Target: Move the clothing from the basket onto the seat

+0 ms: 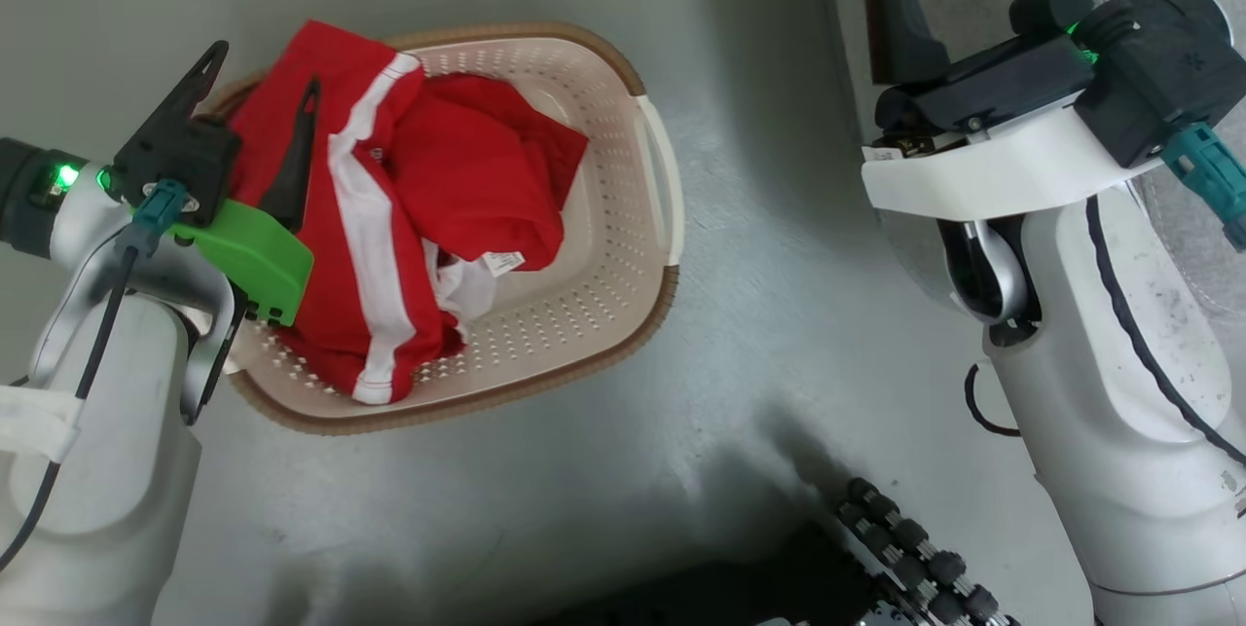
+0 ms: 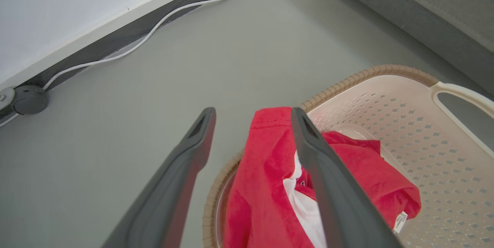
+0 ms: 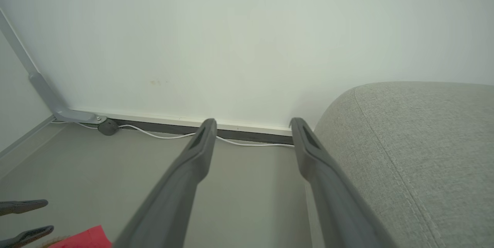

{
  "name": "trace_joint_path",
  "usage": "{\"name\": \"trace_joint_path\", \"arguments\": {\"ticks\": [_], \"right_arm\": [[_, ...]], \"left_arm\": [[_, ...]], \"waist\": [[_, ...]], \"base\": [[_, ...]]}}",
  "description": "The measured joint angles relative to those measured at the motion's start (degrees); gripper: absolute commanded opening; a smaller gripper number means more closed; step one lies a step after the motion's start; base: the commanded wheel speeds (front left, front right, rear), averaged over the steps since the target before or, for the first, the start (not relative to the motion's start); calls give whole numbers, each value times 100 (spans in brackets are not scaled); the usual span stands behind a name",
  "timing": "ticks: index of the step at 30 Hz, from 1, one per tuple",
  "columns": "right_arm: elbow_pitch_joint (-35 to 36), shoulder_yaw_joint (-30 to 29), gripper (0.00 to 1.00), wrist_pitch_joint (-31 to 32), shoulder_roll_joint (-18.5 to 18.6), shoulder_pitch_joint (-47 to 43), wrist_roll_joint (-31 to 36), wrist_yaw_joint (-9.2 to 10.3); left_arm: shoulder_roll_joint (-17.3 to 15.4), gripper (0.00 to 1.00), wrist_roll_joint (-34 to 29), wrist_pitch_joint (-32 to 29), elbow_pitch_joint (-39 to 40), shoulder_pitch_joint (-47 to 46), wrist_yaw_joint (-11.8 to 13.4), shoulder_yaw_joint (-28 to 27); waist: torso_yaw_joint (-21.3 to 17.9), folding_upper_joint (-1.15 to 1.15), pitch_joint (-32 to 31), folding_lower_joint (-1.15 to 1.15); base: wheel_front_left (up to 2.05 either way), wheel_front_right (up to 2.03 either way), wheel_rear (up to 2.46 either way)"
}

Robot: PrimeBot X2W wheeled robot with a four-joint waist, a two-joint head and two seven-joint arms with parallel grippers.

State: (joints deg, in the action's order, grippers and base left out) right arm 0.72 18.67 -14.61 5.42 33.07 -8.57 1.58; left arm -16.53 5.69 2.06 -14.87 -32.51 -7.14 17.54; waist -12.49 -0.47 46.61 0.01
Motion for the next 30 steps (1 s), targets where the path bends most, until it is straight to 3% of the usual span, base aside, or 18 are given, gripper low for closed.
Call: {"name": "trace_joint_path", "arguments": {"ticks": [12, 30], "right_arm": [[-52, -208, 100, 0, -36, 57, 64, 1], [-131, -345, 100, 0, -120, -137, 64, -57]], "left_arm": [[-182, 100, 70, -57, -292, -227, 0, 230], [-339, 100, 365, -108, -576, -520, 0, 509]], "waist": [[-413, 0, 349, 0], [-488, 0, 501, -1]], "base": [[0, 0, 0], [0, 0, 0]]}}
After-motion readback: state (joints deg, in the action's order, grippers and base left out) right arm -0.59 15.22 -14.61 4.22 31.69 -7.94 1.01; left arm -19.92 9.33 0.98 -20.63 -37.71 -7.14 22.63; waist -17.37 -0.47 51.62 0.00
